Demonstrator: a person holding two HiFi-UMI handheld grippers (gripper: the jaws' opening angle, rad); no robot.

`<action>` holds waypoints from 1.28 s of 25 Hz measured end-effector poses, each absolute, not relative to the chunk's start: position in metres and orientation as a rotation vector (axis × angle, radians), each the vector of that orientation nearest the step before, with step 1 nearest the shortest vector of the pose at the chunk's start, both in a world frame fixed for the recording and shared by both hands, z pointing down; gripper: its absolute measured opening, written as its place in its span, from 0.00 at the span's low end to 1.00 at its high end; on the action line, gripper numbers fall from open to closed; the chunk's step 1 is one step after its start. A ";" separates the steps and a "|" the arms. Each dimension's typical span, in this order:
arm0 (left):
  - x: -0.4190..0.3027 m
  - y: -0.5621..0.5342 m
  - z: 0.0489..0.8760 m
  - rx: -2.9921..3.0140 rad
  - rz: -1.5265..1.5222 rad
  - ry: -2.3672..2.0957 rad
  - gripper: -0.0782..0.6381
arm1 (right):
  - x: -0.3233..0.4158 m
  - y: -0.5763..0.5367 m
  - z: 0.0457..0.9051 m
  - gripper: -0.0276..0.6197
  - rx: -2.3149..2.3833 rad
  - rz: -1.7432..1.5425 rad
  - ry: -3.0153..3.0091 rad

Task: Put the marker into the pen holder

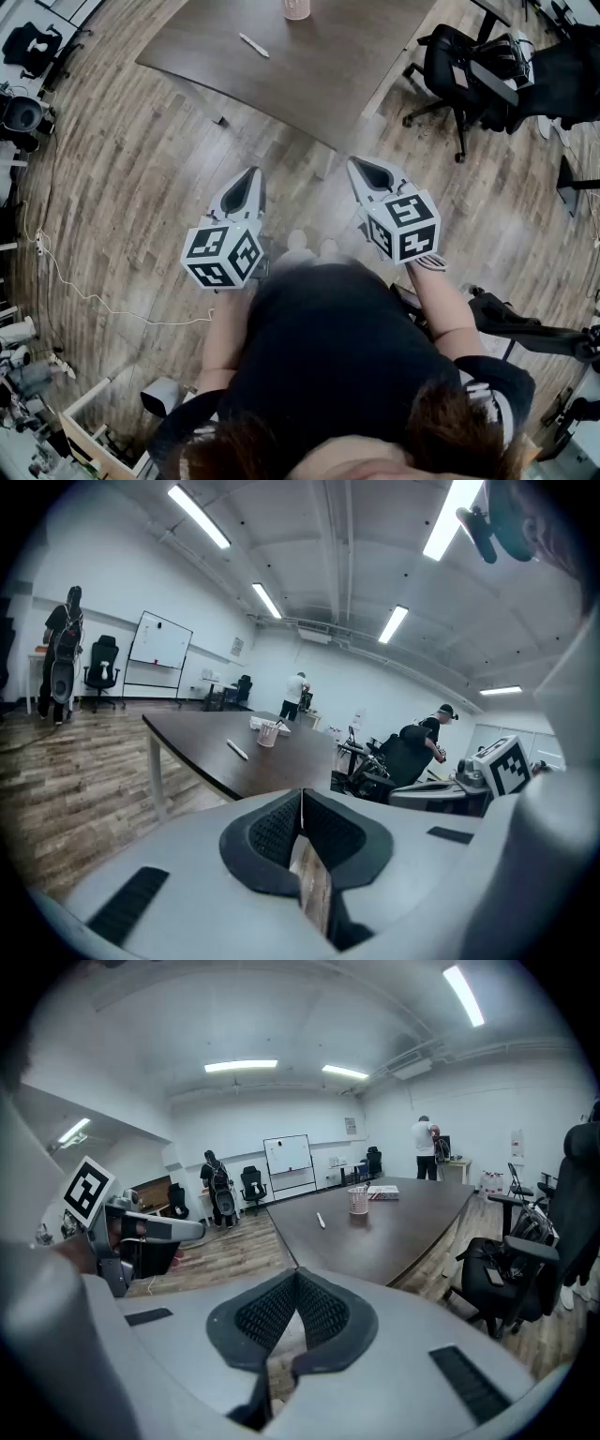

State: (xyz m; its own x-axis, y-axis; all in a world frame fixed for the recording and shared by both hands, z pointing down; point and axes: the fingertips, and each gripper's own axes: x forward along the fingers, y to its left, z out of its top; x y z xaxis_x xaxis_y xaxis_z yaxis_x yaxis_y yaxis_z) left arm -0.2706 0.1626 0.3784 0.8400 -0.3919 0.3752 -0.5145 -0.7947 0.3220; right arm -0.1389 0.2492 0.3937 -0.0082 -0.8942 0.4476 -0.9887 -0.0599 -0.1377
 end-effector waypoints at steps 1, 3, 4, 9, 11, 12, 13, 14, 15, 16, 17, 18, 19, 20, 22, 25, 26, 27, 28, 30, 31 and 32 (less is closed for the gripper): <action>-0.269 0.162 0.379 2.602 0.407 -0.673 0.15 | -0.138 0.249 0.394 0.07 2.047 0.628 -1.991; -0.266 0.161 0.382 2.598 0.408 -0.673 0.15 | -0.136 0.249 0.394 0.07 2.052 0.627 -1.994; -0.265 0.162 0.383 2.597 0.408 -0.674 0.15 | -0.135 0.250 0.395 0.07 2.054 0.632 -1.994; -0.255 0.171 0.388 2.591 0.408 -0.668 0.15 | -0.128 0.259 0.400 0.07 2.051 0.658 -2.000; -0.252 0.174 0.390 2.590 0.408 -0.673 0.15 | -0.125 0.261 0.402 0.07 2.034 0.658 -2.007; -0.250 0.175 0.391 2.590 0.409 -0.680 0.15 | -0.124 0.261 0.403 0.07 2.026 0.657 -2.010; -0.248 0.177 0.392 2.591 0.412 -0.687 0.15 | -0.123 0.262 0.404 0.07 2.019 0.658 -2.012; -0.247 0.178 0.393 2.593 0.414 -0.693 0.15 | -0.122 0.263 0.406 0.07 2.014 0.660 -2.014; -0.245 0.179 0.395 2.598 0.418 -0.699 0.15 | -0.121 0.264 0.407 0.07 2.009 0.663 -2.016; -0.244 0.180 0.396 2.607 0.424 -0.703 0.15 | -0.120 0.264 0.408 0.07 2.005 0.667 -2.019; -0.242 0.180 0.397 2.619 0.435 -0.707 0.15 | -0.120 0.263 0.408 0.07 2.001 0.669 -2.023; -0.241 0.178 0.398 2.631 0.445 -0.710 0.15 | -0.120 0.262 0.408 0.07 1.998 0.670 -2.027; -0.238 0.176 0.398 2.639 0.452 -0.710 0.15 | -0.119 0.259 0.407 0.07 1.995 0.669 -2.031; -0.234 0.173 0.398 2.644 0.453 -0.706 0.15 | -0.118 0.257 0.406 0.07 1.992 0.667 -2.034; -0.224 0.168 0.398 2.651 0.445 -0.691 0.15 | -0.113 0.252 0.407 0.07 1.986 0.669 -2.034; -0.205 0.159 0.398 2.661 0.443 -0.658 0.24 | -0.103 0.244 0.410 0.07 1.982 0.675 -2.026; -0.200 0.155 0.399 2.660 0.444 -0.647 0.27 | -0.099 0.241 0.410 0.07 1.983 0.676 -2.021; -0.194 0.151 0.400 2.658 0.446 -0.639 0.28 | -0.095 0.237 0.409 0.07 1.986 0.676 -2.015; -0.188 0.145 0.401 2.656 0.447 -0.631 0.28 | -0.090 0.233 0.408 0.07 1.989 0.675 -2.009; -0.178 0.134 0.403 2.655 0.449 -0.617 0.30 | -0.082 0.222 0.406 0.07 1.997 0.674 -1.998; -0.174 0.128 0.404 2.654 0.449 -0.609 0.30 | -0.079 0.217 0.405 0.07 1.999 0.672 -1.994; -0.170 0.121 0.404 2.653 0.446 -0.603 0.30 | -0.075 0.211 0.404 0.07 1.999 0.670 -1.990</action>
